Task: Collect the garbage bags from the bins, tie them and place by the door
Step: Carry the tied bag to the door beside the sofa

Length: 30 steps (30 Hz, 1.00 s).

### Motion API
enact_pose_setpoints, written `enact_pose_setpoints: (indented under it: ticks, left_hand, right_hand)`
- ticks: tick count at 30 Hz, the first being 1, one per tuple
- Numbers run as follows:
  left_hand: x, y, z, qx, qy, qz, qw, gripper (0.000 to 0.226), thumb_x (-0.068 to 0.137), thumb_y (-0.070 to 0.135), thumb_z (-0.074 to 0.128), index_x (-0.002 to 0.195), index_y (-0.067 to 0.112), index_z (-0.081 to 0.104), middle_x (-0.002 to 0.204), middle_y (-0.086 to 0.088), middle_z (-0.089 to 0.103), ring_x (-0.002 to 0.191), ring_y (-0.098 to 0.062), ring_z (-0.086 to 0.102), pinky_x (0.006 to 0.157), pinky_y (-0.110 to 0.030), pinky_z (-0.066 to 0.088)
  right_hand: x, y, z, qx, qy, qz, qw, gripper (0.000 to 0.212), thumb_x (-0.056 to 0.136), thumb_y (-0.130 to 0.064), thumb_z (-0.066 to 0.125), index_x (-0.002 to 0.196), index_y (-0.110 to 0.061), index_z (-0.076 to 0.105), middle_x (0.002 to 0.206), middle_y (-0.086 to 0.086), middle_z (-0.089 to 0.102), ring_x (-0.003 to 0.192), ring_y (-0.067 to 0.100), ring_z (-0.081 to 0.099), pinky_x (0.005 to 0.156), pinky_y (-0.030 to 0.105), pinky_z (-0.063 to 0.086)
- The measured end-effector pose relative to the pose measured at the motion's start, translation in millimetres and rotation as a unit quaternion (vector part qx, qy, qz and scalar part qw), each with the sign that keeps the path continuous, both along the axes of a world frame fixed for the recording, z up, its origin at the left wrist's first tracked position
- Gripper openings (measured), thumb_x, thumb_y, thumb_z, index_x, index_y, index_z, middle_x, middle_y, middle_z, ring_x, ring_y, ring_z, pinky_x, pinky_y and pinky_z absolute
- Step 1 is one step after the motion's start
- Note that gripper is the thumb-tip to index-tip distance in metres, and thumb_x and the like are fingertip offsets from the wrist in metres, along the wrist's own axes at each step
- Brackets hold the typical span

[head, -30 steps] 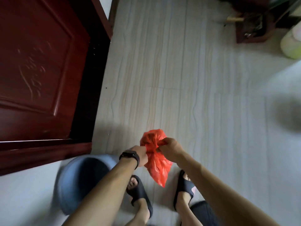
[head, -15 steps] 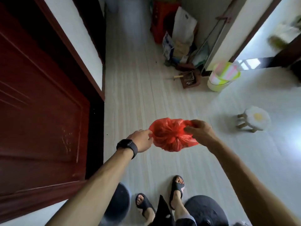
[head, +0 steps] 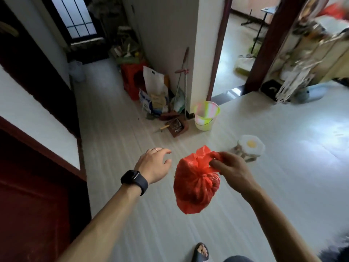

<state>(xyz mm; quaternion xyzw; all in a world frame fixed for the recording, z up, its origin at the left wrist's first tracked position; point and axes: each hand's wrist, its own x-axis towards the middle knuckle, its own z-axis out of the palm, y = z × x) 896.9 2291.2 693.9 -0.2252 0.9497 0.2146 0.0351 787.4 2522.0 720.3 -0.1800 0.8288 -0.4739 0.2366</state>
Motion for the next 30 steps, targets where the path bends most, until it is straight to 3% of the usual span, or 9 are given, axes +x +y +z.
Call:
enact_pose_setpoints:
  ticks: [4,8,14,17,23,28,30]
  left_hand:
    - [-57.2,18.1,7.7,-0.007,0.002,-0.022,1.0,0.039,0.095,0.035,0.05,0.133,0.026,0.056,0.137,0.0,0.057,0.126,-0.021,0.05,0.104,-0.033,0.041]
    - [-111.3,30.8,6.4,-0.005,-0.021,-0.047,0.999,0.039,0.095,0.037,0.049,0.133,0.029,0.055,0.138,0.004,0.055,0.127,-0.019,0.049,0.103,-0.035,0.042]
    - [-218.1,45.0,-7.0,-0.001,-0.043,-0.125,0.991,0.04,0.096,0.033,0.052,0.135,0.025,0.055,0.139,0.002,0.054,0.128,-0.02,0.049,0.107,-0.034,0.039]
    - [-299.0,58.9,-16.3,-0.001,-0.042,-0.188,0.981,0.041,0.096,0.031,0.053,0.136,0.024,0.055,0.14,0.0,0.054,0.13,-0.02,0.048,0.108,-0.033,0.037]
    - [-448.5,119.4,-16.4,0.007,-0.043,-0.33,0.943,0.042,0.097,0.032,0.051,0.138,0.024,0.052,0.138,-0.005,0.057,0.13,-0.022,0.049,0.107,-0.035,0.037]
    - [-536.6,188.2,-20.1,0.013,-0.037,-0.431,0.901,0.042,0.094,0.037,0.052,0.135,0.028,0.055,0.135,-0.003,0.06,0.126,-0.023,0.052,0.103,-0.038,0.042]
    - [-569.2,215.9,-24.5,0.017,-0.044,-0.462,0.885,0.041,0.094,0.038,0.052,0.134,0.028,0.055,0.134,-0.001,0.06,0.124,-0.022,0.053,0.1,-0.035,0.044]
  right_hand:
    - [-48.4,26.1,-16.9,-0.035,-0.041,-0.087,0.995,0.008,0.086,-0.019,0.068,0.091,-0.019,0.074,0.083,0.004,0.076,0.085,0.027,0.071,0.085,0.051,0.056]
    - [-97.5,59.4,-28.6,-0.035,-0.061,-0.142,0.987,0.009,0.086,-0.019,0.068,0.09,-0.024,0.074,0.081,-0.003,0.076,0.083,0.02,0.072,0.076,0.038,0.055]
    - [-173.3,106.6,-35.0,-0.027,-0.037,-0.243,0.969,0.009,0.087,-0.021,0.068,0.08,-0.025,0.072,0.081,0.001,0.076,0.083,0.025,0.071,0.082,0.045,0.054]
    - [-215.5,128.3,-35.2,-0.029,-0.031,-0.304,0.952,0.01,0.087,-0.02,0.068,0.084,-0.028,0.073,0.086,-0.001,0.076,0.086,0.023,0.07,0.085,0.047,0.055]
    - [-279.5,183.0,-19.3,-0.038,-0.016,-0.425,0.904,0.009,0.09,-0.02,0.067,0.085,-0.021,0.075,0.085,0.006,0.077,0.082,0.026,0.07,0.077,0.046,0.056]
    - [-320.7,225.9,-13.6,-0.059,-0.006,-0.502,0.863,0.01,0.091,-0.018,0.067,0.086,-0.022,0.074,0.08,-0.003,0.075,0.074,0.011,0.067,0.067,0.026,0.053]
    - [-336.8,243.0,-16.1,-0.071,-0.011,-0.526,0.847,0.01,0.091,-0.015,0.067,0.086,-0.021,0.074,0.082,-0.001,0.075,0.075,0.011,0.067,0.068,0.025,0.053]
